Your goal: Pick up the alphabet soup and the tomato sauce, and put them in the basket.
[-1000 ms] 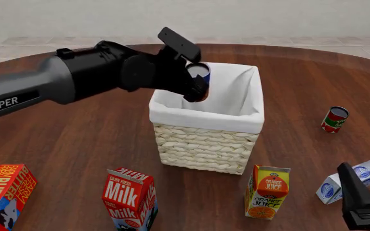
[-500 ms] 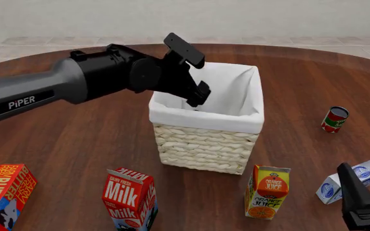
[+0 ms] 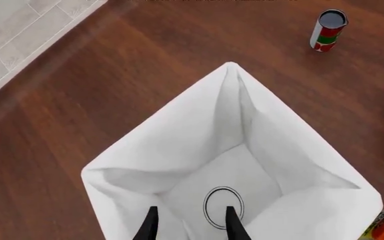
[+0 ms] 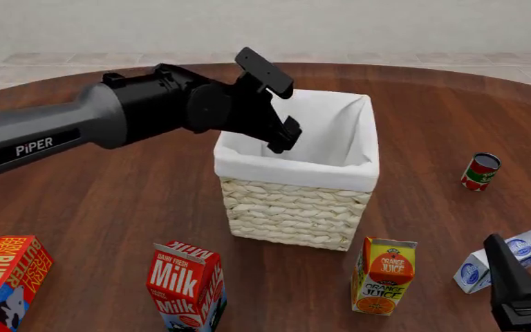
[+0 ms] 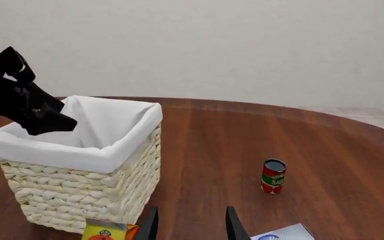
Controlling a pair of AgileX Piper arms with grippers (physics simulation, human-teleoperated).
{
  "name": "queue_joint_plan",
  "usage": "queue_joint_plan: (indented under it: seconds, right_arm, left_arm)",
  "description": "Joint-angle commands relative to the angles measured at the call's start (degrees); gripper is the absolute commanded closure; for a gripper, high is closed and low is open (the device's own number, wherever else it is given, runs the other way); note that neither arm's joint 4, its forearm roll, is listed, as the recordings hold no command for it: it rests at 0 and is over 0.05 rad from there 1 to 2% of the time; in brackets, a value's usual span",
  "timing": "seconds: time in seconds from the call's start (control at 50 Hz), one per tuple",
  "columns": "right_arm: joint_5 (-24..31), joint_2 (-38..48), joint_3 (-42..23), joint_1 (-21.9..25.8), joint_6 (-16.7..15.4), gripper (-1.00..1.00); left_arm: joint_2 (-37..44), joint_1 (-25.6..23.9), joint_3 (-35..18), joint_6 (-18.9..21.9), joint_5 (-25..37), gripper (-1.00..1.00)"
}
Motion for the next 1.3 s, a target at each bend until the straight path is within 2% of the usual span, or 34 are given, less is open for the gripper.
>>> queue_joint_plan:
  seconds: [0.02,0.36,0.96,1.3]
  right_arm:
    - [0.01,-0.02,0.00,0.08,0.00,-1.00]
    - [0.00,0.02,-0.01,0.22,-0.23,-1.00]
    - [-0.06,-0.07,-0.02,0.42,-0.86,-1.00]
    - [-2.01,1.84,-0.36,0.32,-0.74,-1.00]
  left_arm:
    - [-0.50,0.21,-0.88,-0.08,0.44,-1.00]
    - [-3.41,0.04,-2.68,-0.94,1.40,-1.00]
    - [-10.62,-2.62,0.55,-5.09,-0.87,-1.00]
    - [-15.71,-3.15,2.37,-9.24,-4.19,-1.00]
